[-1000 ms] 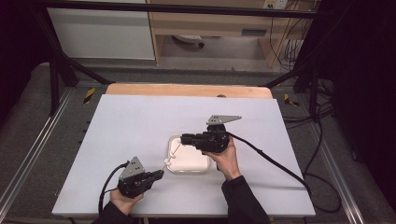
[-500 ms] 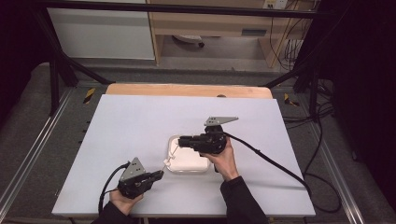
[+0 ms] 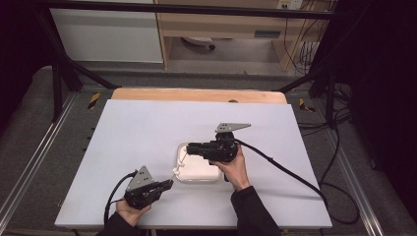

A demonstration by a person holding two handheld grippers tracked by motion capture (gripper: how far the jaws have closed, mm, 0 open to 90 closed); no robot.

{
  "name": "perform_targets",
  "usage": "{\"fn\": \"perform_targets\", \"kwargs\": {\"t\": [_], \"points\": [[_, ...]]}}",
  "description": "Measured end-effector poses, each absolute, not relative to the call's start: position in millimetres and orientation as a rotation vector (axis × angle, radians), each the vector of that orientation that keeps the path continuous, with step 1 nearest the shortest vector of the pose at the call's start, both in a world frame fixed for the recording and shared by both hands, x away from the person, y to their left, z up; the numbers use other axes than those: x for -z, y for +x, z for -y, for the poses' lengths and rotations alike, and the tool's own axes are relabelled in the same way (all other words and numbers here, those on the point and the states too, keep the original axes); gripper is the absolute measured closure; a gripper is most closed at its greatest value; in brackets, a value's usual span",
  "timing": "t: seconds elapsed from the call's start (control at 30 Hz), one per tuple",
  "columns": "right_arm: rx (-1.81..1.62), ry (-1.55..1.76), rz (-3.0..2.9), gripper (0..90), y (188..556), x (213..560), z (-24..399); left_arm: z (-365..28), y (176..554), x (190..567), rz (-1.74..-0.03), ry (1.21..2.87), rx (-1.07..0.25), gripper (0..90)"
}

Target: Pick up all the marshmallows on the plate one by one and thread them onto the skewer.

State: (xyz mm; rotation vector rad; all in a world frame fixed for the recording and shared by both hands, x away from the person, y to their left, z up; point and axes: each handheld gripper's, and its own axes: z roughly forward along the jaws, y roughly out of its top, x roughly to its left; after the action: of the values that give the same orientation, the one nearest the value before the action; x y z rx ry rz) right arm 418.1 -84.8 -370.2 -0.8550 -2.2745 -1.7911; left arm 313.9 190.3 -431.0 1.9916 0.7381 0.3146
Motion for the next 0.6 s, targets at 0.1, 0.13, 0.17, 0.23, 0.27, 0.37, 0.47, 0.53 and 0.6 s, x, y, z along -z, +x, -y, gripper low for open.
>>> {"fn": "perform_targets", "kwargs": {"t": [0.1, 0.13, 0.17, 0.23, 0.27, 0.37, 0.47, 0.53, 0.6], "points": [[1.796, -0.860, 2.266, 75.3, 419.4, 372.3, 83.7, -189.9, 313.4, 430.9, -0.739, 1.989, -0.316, 88.1], [1.796, -0.866, 2.268, 75.0, 419.5, 372.8, 83.5, -190.1, 313.4, 430.6, -0.739, 1.989, -0.317, 88.1], [1.794, -0.872, 2.271, 74.9, 419.6, 373.3, 83.4, -190.5, 313.5, 430.6, -0.743, 1.984, -0.315, 88.1], [1.799, -0.881, 2.269, 74.6, 420.1, 373.9, 83.8, -191.3, 313.8, 430.3, -0.744, 1.978, -0.315, 88.1], [1.801, -0.883, 2.269, 74.6, 420.2, 373.8, 84.0, -191.5, 313.7, 430.2, -0.744, 1.976, -0.317, 88.1], [1.805, -0.886, 2.265, 75.8, 420.3, 373.6, 84.3, -191.3, 313.5, 430.1, -0.743, 1.978, -0.316, 88.1], [1.809, -0.898, 2.256, 76.9, 420.3, 374.3, 83.7, -190.6, 312.9, 429.8, -0.739, 1.974, -0.317, 88.0], [1.815, -0.919, 2.246, 77.0, 421.5, 376.0, 84.1, -190.9, 312.9, 429.3, -0.740, 1.972, -0.319, 87.9], [1.815, -0.927, 2.244, 77.1, 422.8, 377.3, 85.1, -191.5, 313.1, 429.3, -0.742, 1.970, -0.319, 87.9]]}}
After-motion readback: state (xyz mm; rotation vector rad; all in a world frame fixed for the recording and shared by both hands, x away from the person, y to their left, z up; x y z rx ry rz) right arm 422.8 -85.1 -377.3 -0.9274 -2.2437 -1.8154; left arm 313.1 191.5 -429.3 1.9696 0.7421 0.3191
